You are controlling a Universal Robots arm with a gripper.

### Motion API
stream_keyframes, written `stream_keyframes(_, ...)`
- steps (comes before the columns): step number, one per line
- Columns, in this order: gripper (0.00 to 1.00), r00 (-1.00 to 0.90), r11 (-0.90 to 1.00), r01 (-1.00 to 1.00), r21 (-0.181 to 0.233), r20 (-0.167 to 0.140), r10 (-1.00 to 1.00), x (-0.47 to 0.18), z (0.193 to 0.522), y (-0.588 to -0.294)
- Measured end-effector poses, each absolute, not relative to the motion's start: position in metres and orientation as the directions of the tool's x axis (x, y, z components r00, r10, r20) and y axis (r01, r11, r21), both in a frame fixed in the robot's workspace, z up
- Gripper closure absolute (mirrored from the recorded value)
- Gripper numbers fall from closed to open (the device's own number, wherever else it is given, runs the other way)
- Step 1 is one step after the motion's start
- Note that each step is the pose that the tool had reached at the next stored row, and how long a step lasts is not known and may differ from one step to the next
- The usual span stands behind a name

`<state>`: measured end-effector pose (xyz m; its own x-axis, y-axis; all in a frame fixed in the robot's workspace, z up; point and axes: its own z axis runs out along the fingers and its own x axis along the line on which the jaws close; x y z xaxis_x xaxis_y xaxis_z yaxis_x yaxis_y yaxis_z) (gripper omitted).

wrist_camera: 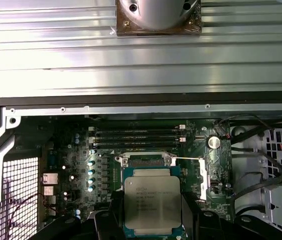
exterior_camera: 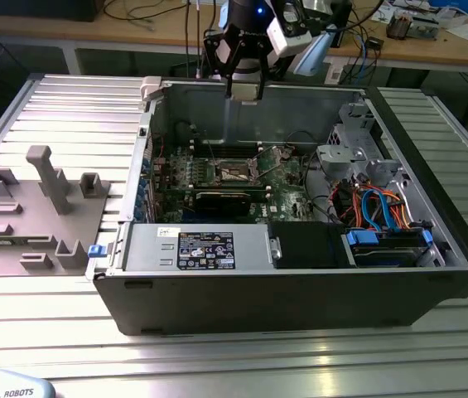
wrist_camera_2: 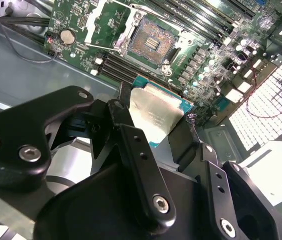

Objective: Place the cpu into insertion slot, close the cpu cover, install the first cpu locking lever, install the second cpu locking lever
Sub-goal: 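Place the cpu into insertion slot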

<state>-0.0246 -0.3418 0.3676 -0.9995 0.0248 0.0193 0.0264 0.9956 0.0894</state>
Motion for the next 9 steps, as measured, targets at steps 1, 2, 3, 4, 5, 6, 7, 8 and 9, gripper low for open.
stream_keyframes(1, 0.46, -1.000, 0.996, 0.026, 0.089, 0.019, 0.025, -0.0246, 0.3672, -0.3418)
stream_keyframes(2, 0.46, -1.000, 0.996, 0.026, 0.089, 0.019, 0.025, -0.0247, 0.3669, -0.3419)
stream_keyframes(3, 0.46, -1.000, 0.996, 0.026, 0.089, 0.019, 0.025, -0.0247, 0.3664, -0.3419)
stream_keyframes(4, 0.46, -1.000, 0.996, 0.026, 0.089, 0.019, 0.025, -0.0248, 0.3660, -0.3420)
stream_keyframes(5, 0.46, -1.000, 0.996, 0.026, 0.089, 0.019, 0.025, -0.0248, 0.3657, -0.3420)
stream_keyframes(6, 0.46, -1.000, 0.996, 0.027, 0.089, 0.019, 0.025, -0.0247, 0.3654, -0.3420)
stream_keyframes(7, 0.46, -1.000, 0.996, 0.026, 0.089, 0.019, 0.025, -0.0247, 0.3651, -0.3420)
stream_keyframes(8, 0.46, -1.000, 0.996, 0.026, 0.089, 0.019, 0.025, -0.0247, 0.3649, -0.3420)
stream_keyframes(9, 0.46, -1.000, 0.996, 0.026, 0.089, 0.019, 0.025, -0.0247, 0.3645, -0.3420)
